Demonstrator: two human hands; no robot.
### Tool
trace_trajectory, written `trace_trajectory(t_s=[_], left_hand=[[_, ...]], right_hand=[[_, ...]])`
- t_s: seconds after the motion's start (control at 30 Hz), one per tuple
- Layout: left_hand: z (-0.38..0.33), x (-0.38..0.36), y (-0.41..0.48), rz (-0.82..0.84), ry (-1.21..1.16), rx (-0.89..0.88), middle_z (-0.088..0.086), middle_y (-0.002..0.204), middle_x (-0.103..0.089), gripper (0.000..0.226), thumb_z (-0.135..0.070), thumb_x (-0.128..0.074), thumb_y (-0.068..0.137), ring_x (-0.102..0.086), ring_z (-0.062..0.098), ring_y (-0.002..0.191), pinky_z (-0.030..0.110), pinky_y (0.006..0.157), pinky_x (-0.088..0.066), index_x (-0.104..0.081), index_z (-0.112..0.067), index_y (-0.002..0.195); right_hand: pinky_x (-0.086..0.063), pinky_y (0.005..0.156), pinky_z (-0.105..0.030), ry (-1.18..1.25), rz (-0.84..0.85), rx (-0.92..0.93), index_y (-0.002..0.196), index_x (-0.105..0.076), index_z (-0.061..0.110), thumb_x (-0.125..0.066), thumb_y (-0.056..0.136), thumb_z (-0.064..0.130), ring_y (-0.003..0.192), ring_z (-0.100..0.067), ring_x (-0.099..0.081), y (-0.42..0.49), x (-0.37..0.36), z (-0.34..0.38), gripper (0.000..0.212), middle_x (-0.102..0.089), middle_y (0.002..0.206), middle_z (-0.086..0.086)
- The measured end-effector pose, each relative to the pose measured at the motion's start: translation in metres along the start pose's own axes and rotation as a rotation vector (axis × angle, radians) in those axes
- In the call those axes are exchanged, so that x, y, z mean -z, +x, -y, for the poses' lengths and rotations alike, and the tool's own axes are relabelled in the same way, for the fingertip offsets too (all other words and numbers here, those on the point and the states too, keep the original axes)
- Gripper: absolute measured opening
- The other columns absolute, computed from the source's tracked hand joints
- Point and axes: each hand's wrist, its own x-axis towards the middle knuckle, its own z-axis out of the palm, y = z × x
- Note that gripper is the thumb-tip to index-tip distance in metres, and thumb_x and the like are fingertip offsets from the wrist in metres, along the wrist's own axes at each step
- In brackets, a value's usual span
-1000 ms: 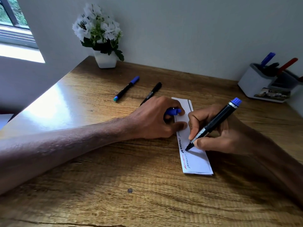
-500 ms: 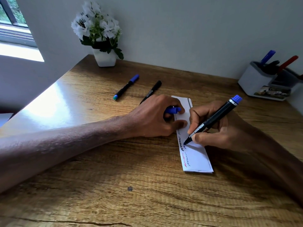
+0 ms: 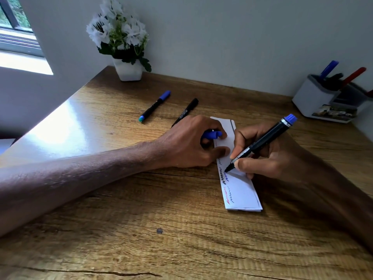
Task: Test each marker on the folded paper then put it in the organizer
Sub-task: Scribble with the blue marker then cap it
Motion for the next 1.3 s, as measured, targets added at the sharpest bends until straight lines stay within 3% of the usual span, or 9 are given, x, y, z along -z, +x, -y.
trace_trajectory(t_s=[0.2, 0.4, 0.57, 0.7, 0.77, 0.9, 1.0, 1.17, 1.3], left_hand=[[-0.001, 0.0, -0.001, 0.005, 0.0, 0.0, -0.024, 0.085, -0.052, 0.043, -0.046, -0.074, 0.089, -0.057, -0.002, 0.069, 0.01, 0.058, -0.038, -0.068, -0.024, 0.125], [-0.003, 0.002, -0.001, 0.008, 0.014, 0.012, -0.025, 0.084, -0.05, 0.044, -0.047, -0.073, 0.089, -0.053, -0.003, 0.066, 0.008, 0.054, -0.035, -0.067, -0.025, 0.126], [-0.003, 0.002, -0.002, 0.017, 0.012, 0.015, -0.017, 0.097, -0.059, 0.044, -0.048, -0.073, 0.089, -0.056, -0.001, 0.07, 0.009, 0.056, -0.036, -0.067, -0.026, 0.126], [-0.001, 0.003, -0.004, -0.015, -0.02, 0.009, -0.014, 0.095, -0.067, 0.038, -0.049, -0.072, 0.089, -0.059, -0.001, 0.068, 0.01, 0.055, -0.04, -0.069, -0.028, 0.12], [-0.002, 0.004, -0.006, -0.056, -0.064, 0.003, -0.014, 0.083, -0.064, 0.035, -0.048, -0.07, 0.091, -0.057, -0.004, 0.065, 0.008, 0.053, -0.039, -0.066, -0.026, 0.119], [-0.003, 0.006, -0.009, -0.108, -0.136, 0.022, -0.019, 0.091, -0.059, 0.035, -0.051, -0.051, 0.099, -0.055, -0.012, 0.079, 0.003, 0.061, -0.038, -0.063, -0.024, 0.118], [-0.001, 0.008, -0.01, -0.105, -0.166, 0.023, -0.012, 0.094, -0.062, 0.034, -0.037, -0.037, 0.098, -0.051, -0.006, 0.08, 0.007, 0.065, -0.032, -0.065, -0.025, 0.113], [-0.001, 0.007, -0.009, -0.101, -0.208, 0.074, -0.009, 0.11, -0.067, 0.038, -0.031, -0.034, 0.096, -0.056, 0.002, 0.096, 0.02, 0.084, -0.041, -0.067, -0.026, 0.114], [-0.002, 0.009, -0.008, -0.075, -0.239, 0.033, -0.015, 0.108, -0.066, 0.033, -0.028, -0.04, 0.096, -0.055, -0.003, 0.096, 0.008, 0.075, -0.035, -0.068, -0.028, 0.112]], right_hand=[[-0.057, 0.051, -0.037, -0.008, -0.017, -0.018, 0.079, -0.067, 0.0, -0.073, 0.083, -0.01, 0.056, -0.025, -0.066, 0.001, 0.0, -0.002, 0.013, -0.068, 0.073, -0.005], [-0.058, 0.052, -0.043, -0.021, -0.062, -0.048, 0.079, -0.067, 0.004, -0.073, 0.084, -0.007, 0.057, -0.031, -0.067, 0.0, -0.001, -0.002, 0.013, -0.068, 0.077, -0.006], [-0.057, 0.046, -0.04, 0.125, -0.137, -0.043, 0.081, -0.062, -0.008, -0.068, 0.084, -0.011, 0.057, -0.031, -0.062, -0.002, -0.003, -0.002, 0.008, -0.065, 0.069, -0.003], [-0.054, 0.043, -0.036, 0.25, -0.266, 0.004, 0.081, -0.063, -0.003, -0.065, 0.086, -0.007, 0.055, -0.036, -0.053, -0.003, 0.001, -0.002, 0.007, -0.054, 0.073, -0.03], [-0.053, 0.042, -0.034, 0.254, -0.29, 0.04, 0.085, -0.064, -0.006, -0.065, 0.087, -0.006, 0.057, -0.034, -0.051, -0.002, 0.004, -0.002, 0.003, -0.054, 0.075, -0.03], [-0.054, 0.043, -0.036, 0.246, -0.22, 0.101, 0.096, -0.064, -0.008, -0.071, 0.087, 0.001, 0.059, -0.027, -0.056, 0.002, 0.019, -0.006, 0.014, -0.063, 0.073, -0.009], [-0.053, 0.044, -0.035, 0.345, -0.212, 0.1, 0.102, -0.067, -0.004, -0.062, 0.088, 0.006, 0.062, -0.022, -0.058, 0.001, 0.028, -0.006, 0.017, -0.063, 0.075, -0.014], [-0.052, 0.046, -0.037, 0.353, -0.256, 0.117, 0.103, -0.067, -0.006, -0.053, 0.09, 0.005, 0.063, -0.027, -0.057, -0.002, 0.034, -0.005, 0.022, -0.062, 0.077, -0.021], [-0.054, 0.047, -0.037, 0.29, -0.248, 0.109, 0.105, -0.068, -0.001, -0.057, 0.088, 0.006, 0.065, -0.029, -0.061, -0.002, 0.032, -0.007, 0.021, -0.067, 0.081, -0.02]])
